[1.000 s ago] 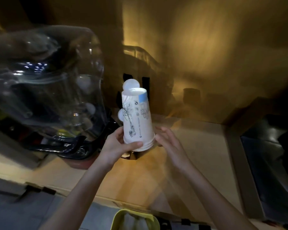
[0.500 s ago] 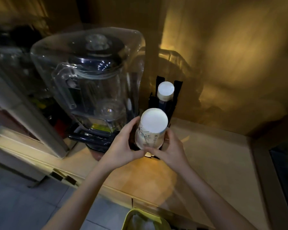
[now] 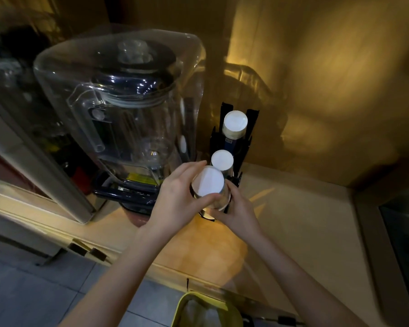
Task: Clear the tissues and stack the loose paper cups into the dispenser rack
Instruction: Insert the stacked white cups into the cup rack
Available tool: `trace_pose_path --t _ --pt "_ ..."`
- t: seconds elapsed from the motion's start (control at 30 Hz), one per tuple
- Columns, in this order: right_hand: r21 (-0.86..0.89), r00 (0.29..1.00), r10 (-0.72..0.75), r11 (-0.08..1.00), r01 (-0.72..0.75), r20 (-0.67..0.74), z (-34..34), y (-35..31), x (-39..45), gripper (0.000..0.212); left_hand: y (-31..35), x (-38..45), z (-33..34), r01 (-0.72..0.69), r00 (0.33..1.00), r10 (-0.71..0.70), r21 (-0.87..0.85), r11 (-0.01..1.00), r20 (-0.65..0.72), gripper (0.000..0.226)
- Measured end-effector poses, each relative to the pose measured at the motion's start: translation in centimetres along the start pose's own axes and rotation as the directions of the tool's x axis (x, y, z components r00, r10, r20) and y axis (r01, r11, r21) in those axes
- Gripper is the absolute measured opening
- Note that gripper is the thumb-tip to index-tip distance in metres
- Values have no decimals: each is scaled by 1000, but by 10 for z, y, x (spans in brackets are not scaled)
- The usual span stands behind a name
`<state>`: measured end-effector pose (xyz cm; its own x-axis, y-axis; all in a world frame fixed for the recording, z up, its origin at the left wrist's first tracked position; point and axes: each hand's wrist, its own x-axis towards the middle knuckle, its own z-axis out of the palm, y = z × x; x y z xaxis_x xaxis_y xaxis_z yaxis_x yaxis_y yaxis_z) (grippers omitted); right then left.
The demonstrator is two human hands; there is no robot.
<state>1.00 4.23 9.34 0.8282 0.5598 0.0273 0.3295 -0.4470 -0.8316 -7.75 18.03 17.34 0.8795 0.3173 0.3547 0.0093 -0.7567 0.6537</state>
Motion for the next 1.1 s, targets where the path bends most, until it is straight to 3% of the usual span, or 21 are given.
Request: trace_pose_path --t 0.5,0.87,1.0,1.1 --pt "-74 1000 3 997 -4 -3 -7 5 7 48 -29 4 58 79 984 -81 13 997 158 64" --pt "-200 997 -51 978 61 53 -9 9 10 43 -42 -4 77 96 966 -112 79 992 233 63" --pt "-215 991 -50 974 76 122 -15 5 15 40 -38 -2 75 84 959 -126 169 982 255 64" --pt "-147 986 -21 988 45 165 -26 -2 17 33 -28 7 69 24 939 -137 335 942 316 59"
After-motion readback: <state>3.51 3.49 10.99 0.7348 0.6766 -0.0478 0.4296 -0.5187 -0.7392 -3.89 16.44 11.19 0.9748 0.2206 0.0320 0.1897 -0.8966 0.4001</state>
